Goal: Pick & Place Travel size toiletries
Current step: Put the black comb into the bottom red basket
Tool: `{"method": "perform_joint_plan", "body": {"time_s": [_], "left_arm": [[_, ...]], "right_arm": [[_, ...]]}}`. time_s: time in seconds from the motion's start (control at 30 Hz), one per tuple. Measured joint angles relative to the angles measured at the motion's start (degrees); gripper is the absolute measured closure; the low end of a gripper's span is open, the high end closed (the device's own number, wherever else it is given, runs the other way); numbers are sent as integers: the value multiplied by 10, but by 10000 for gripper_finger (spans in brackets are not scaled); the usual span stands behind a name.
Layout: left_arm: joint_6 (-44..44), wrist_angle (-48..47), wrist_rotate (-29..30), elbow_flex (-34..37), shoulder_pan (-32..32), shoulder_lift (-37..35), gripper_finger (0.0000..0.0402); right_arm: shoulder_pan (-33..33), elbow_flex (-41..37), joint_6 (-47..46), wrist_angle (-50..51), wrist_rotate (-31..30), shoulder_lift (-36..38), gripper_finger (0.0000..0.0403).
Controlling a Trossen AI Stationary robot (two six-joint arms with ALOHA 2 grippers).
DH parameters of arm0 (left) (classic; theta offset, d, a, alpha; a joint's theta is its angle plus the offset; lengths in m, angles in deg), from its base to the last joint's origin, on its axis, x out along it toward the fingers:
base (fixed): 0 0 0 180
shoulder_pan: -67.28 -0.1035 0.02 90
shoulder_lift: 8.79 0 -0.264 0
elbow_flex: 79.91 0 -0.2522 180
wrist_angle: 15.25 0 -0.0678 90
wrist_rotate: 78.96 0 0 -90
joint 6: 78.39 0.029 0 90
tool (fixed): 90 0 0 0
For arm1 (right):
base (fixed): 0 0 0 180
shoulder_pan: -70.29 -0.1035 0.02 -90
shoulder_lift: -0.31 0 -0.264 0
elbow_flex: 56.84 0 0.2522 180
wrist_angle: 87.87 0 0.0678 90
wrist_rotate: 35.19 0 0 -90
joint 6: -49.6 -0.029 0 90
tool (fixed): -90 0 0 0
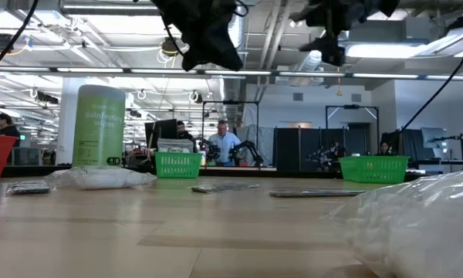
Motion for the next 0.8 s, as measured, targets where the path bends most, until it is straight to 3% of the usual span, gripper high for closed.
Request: {"method": "perform_joint_plan", "body": {"time_s": [0.3, 0.5, 0.63, 0.8], "left_arm": [[-77, 123, -20, 88, 70, 4, 401], [-105, 209, -27, 100, 131, 51, 401], [-145, 217, -21, 101, 162, 91, 401], [-187, 240, -15, 101, 188, 127, 401]], "right_arm": [[-39, 0, 13, 163, -4, 0, 148], [-117, 0, -13, 248, -99, 1, 148], [-182, 0, -43, 222, -150, 1, 148], [-265, -9, -70, 98, -171, 2, 148]]}}
